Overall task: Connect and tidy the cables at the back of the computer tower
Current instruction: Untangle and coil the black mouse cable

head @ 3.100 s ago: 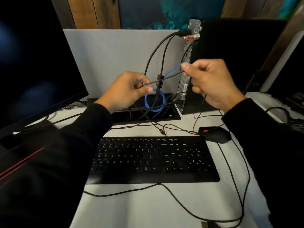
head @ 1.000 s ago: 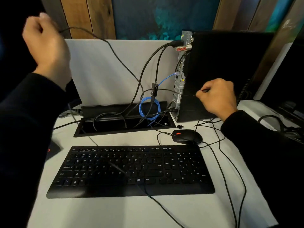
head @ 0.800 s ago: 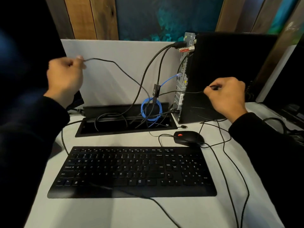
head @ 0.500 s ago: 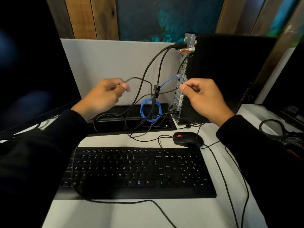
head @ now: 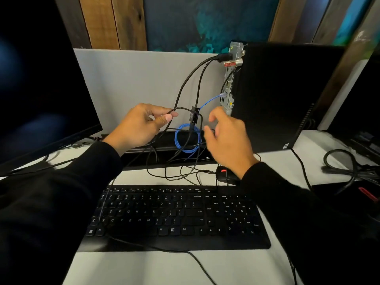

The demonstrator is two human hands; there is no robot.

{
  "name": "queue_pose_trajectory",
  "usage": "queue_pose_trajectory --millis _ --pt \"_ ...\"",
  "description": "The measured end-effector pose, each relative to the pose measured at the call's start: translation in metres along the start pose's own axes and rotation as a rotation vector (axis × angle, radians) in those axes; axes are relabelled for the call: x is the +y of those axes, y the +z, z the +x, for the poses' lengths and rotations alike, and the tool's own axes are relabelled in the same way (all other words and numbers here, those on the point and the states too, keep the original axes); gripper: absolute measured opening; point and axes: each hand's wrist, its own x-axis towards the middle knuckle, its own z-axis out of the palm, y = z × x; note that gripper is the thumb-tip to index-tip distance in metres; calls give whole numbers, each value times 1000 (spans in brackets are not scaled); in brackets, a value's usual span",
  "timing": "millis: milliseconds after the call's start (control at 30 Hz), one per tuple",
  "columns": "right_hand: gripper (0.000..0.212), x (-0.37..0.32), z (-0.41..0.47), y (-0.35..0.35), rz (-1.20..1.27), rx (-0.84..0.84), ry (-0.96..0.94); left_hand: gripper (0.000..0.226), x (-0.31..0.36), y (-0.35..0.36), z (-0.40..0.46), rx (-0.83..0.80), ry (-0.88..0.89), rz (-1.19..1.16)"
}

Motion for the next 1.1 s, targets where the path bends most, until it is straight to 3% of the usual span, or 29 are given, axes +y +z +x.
queue_pose_trajectory --millis 67,167,300,400,500,567,600,633,700,800,900,1000,1100 --pt "11 -7 -10 10 86 -32 -101 18 -2 1 0 13 -6 -15" --pt "18 -18 -25 28 87 -316 -142 15 1 3 0 26 -12 -11" --pt "81 -31 -39 52 180 -636 37 19 16 9 -4 43 -1 -74" --pt "107 -46 -46 72 498 -794 236 21 23 9 -3 37 -8 -146" --pt "95 -59 -56 84 705 -908 297 20 25 9 -5 60 -33 -200" --pt "54 -63 -63 80 683 -925 204 21 17 4 -3 120 -89 -212" --pt "32 -63 -65 74 651 -894 151 20 8 -1 -2 173 -112 -198" --pt "28 -61 -66 66 626 -859 120 20 -3 -8 -1 245 -130 -172" --pt "45 -49 -64 48 557 -786 105 24 -26 -23 0 439 -186 -76" --pt "54 -15 -56 19 465 -653 179 31 -50 -42 -15 667 -288 92" --pt "56 20 -43 -8 681 -403 379 28 -61 -49 -35 714 -322 164" --pt "56 53 -30 -38 1065 -10 586 25 -69 -49 -43 693 -362 201" --pt "41 89 -29 -58 1250 294 770 31 -71 -46 -45 673 -403 262"
